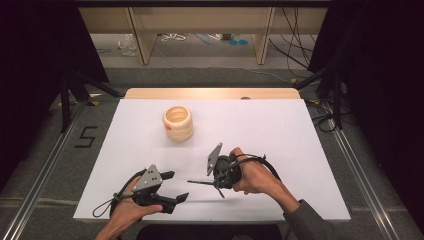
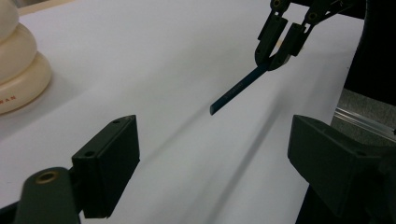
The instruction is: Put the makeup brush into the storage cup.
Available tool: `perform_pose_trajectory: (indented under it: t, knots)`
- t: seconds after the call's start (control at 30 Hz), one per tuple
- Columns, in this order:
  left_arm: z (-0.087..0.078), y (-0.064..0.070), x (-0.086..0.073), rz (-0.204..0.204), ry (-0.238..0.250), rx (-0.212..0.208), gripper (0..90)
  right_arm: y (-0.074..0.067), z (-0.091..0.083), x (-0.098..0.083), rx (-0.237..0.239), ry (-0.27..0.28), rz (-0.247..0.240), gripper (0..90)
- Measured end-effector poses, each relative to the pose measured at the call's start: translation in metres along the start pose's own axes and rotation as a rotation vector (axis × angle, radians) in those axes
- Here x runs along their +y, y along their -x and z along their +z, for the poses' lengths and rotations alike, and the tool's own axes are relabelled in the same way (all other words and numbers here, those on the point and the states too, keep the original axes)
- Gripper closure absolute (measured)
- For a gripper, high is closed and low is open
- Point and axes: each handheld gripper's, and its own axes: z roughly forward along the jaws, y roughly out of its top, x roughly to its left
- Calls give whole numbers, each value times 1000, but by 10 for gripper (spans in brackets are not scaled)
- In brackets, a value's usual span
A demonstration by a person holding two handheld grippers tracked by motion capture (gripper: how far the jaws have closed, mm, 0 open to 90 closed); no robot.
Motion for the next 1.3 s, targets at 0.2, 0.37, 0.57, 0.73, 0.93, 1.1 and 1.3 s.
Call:
perform_pose_trajectory:
  t: [0.2, 0.37, 0.57, 0.73, 0.93, 1.1, 1.3]
  knots:
    - [6, 10, 3, 39, -38, -47, 190, -7, 3, 7, 10, 0, -50, 832]
    - [10, 15, 4, 50, -66, -74, 205, -13, 4, 13, 17, -3, -93, 832]
    - [12, 16, 4, 42, -76, -88, 190, -17, 5, 17, 22, -3, -132, 832]
    - [14, 17, 5, 50, -91, -87, 199, -20, 7, 20, 22, -17, -154, 833]
    - [17, 16, 6, 74, -106, -102, 302, -22, 7, 22, 24, -22, -168, 832]
    - [18, 17, 8, 87, -136, -116, 404, -24, 8, 24, 26, -19, -183, 832]
    - [20, 18, 8, 84, -159, -138, 490, -27, 7, 24, 37, -47, -159, 832]
